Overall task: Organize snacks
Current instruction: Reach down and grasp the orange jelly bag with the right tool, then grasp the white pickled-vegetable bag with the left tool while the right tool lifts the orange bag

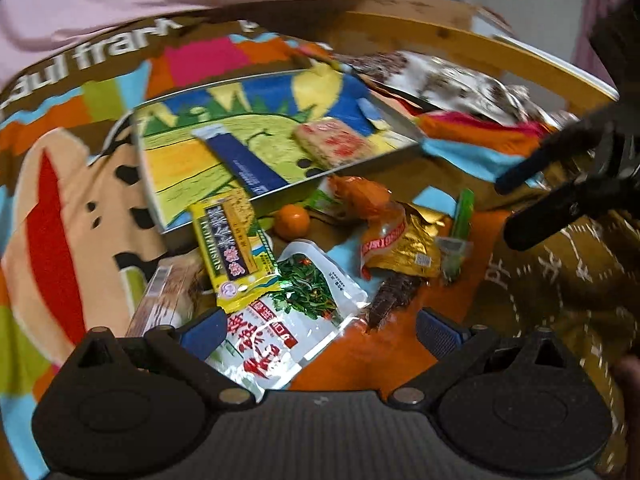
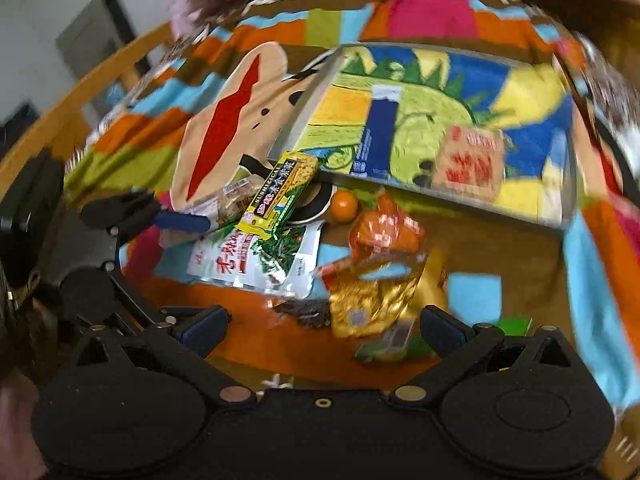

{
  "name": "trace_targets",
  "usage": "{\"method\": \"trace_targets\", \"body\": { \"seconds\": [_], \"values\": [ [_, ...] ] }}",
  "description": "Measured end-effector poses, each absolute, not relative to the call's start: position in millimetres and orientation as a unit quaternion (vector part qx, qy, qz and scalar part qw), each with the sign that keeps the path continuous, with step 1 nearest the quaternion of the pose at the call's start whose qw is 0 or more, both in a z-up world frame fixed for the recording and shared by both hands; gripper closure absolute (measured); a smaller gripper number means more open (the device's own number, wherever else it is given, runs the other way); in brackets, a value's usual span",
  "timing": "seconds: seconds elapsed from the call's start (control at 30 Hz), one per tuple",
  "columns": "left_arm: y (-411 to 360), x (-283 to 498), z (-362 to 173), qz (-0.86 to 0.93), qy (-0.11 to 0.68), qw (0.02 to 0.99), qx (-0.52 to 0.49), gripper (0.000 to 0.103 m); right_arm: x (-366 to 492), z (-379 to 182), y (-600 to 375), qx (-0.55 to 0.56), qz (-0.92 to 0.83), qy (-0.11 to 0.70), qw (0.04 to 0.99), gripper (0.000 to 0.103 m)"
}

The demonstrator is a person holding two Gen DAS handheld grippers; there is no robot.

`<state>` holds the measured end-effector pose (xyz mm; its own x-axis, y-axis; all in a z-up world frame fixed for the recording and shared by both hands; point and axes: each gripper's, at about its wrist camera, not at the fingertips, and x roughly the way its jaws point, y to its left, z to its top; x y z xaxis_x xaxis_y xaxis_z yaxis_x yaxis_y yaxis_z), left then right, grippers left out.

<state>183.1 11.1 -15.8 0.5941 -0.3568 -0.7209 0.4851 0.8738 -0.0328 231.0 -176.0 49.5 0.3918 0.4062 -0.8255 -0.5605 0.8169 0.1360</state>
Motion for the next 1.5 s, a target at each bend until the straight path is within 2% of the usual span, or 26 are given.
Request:
{"method": "trace_targets", "body": {
  "seconds": [0.1, 0.4, 0.5, 0.6, 0.7, 0.77, 0.87, 1.2, 1.3, 1.5],
  "values": [
    [13, 192, -23, -0.251, 0.388, 0.882, 0.097, 0.000, 246, 42, -172, -0.109, 0.278, 0.447, 0.843, 0.001],
    [32, 218, -47, -0.250, 0.396, 0.881, 0.065, 0.001, 319, 7, -183, 0.010, 0.223, 0.481, 0.848, 0.001],
    [32, 230, -53, -0.264, 0.401, 0.874, 0.065, 0.001, 331, -4, -181, 0.020, 0.210, 0.494, 0.843, 0.002],
    [28, 237, -57, -0.273, 0.418, 0.863, 0.078, 0.001, 336, -14, -177, 0.017, 0.203, 0.510, 0.836, 0.008],
    [24, 236, -57, -0.273, 0.422, 0.859, 0.093, 0.001, 334, -18, -171, 0.011, 0.208, 0.517, 0.830, 0.018],
    [25, 237, -57, -0.270, 0.426, 0.860, 0.083, 0.001, 330, -19, -166, -0.006, 0.212, 0.517, 0.829, 0.029],
    [25, 237, -54, -0.267, 0.432, 0.859, 0.064, 0.001, 322, -18, -160, -0.039, 0.214, 0.508, 0.833, 0.034],
    [11, 212, -43, -0.233, 0.462, 0.854, 0.058, 0.001, 300, 1, -160, -0.065, 0.243, 0.500, 0.829, 0.036],
    [13, 204, -40, -0.236, 0.454, 0.856, 0.073, 0.005, 292, 4, -161, -0.075, 0.254, 0.499, 0.825, 0.036],
    [31, 215, -42, -0.244, 0.420, 0.868, 0.103, 0.005, 294, -3, -167, -0.065, 0.263, 0.503, 0.821, 0.036]
  ]
}}
